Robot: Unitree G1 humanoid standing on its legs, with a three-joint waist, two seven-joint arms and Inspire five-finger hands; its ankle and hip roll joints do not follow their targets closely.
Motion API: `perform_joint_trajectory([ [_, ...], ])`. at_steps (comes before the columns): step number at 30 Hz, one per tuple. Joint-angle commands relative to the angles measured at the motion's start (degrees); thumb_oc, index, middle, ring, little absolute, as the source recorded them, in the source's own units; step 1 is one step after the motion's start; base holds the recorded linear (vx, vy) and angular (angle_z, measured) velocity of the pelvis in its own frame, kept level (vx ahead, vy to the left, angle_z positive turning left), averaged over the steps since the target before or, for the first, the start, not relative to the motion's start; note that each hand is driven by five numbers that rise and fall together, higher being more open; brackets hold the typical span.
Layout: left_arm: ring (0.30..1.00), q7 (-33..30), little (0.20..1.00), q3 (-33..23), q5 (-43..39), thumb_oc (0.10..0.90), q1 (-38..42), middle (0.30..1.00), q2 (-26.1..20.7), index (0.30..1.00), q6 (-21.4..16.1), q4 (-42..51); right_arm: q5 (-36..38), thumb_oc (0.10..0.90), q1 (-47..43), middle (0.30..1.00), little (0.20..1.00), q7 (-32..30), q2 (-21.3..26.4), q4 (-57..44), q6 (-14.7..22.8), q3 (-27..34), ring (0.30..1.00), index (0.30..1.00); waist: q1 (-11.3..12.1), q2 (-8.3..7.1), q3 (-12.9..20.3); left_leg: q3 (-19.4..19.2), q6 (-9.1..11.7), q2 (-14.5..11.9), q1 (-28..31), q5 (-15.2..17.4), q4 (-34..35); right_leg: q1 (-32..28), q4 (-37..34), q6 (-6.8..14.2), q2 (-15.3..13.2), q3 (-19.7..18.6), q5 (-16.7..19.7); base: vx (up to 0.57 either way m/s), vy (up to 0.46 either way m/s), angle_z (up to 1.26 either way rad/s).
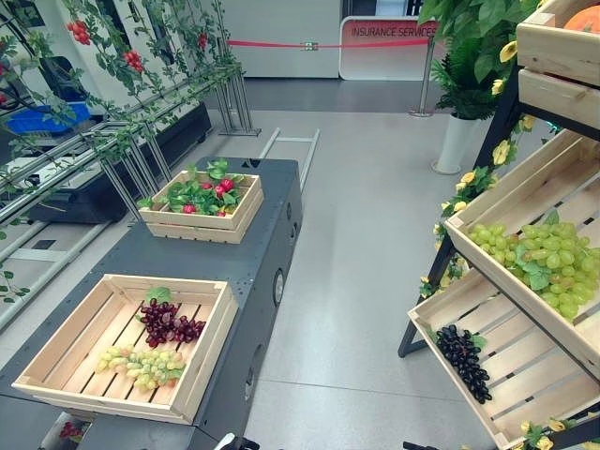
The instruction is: Pick up the fruits from the basket on one side to the basket on the other side
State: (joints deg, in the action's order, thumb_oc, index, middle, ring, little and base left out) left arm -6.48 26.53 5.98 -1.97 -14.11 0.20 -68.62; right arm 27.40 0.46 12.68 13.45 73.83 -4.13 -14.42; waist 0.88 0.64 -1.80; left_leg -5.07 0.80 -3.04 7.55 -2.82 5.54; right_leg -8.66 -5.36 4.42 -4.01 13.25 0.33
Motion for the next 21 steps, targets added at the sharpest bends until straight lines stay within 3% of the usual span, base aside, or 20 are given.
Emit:
perform_joint_trajectory([
  [1,0.9,-1.9,0.9,0.7,-0.4,0.8,6.5,0.9,3.3,0.9,-4.1,-2.3,-0.5,0.8,-5.0,0.9,0.9,2.5,-3.8,2.2,-0.8,-2.0,0.9,0.9,0.3,-0.51,-3.8,0.1,-1.9,3.9,3.3,8.5,-0.5,-2.5,0.4,-1.2,1.5,-1.5,-3.6,0.0,0.0,0.0],
  [5,0.9,-0.6,0.9,0.5,-2.1,0.8,6.6,0.9,3.0,0.9,-5.0,-1.5,-0.3,0.8,-5.2,0.9,0.9,2.6,-3.9,2.1,-1.0,-2.0,0.9,0.9,0.6,-0.61,-3.8,0.1,-1.9,3.9,3.4,8.6,-0.5,-2.7,0.4,-1.3,1.4,-1.1,-3.7,0.0,-0.009,0.0],
  [7,0.9,3.4,0.9,0.5,-2.1,0.8,6.4,0.9,3.4,0.9,-4.1,-1.7,0.2,0.8,-5.3,0.9,0.9,2.6,-3.9,1.8,-1.3,-2.2,0.9,0.9,0.8,-0.73,-3.7,0.0,-1.9,3.9,3.4,8.5,-0.5,-2.7,0.4,-1.3,1.4,-0.8,-3.7,-0.02,-0.041,0.01],
  [21,0.9,0.9,0.9,-1.0,-3.2,0.8,6.1,0.9,3.5,0.9,-4.3,-3.3,0.0,0.8,-5.3,0.9,0.9,2.2,-4.9,1.6,-1.6,-3.2,0.9,0.9,1.3,-0.42,-3.8,0.4,-1.5,3.6,2.9,7.9,-0.5,-2.9,0.4,-1.8,1.6,0.7,-4.1,0.0,-0.061,0.02],
])
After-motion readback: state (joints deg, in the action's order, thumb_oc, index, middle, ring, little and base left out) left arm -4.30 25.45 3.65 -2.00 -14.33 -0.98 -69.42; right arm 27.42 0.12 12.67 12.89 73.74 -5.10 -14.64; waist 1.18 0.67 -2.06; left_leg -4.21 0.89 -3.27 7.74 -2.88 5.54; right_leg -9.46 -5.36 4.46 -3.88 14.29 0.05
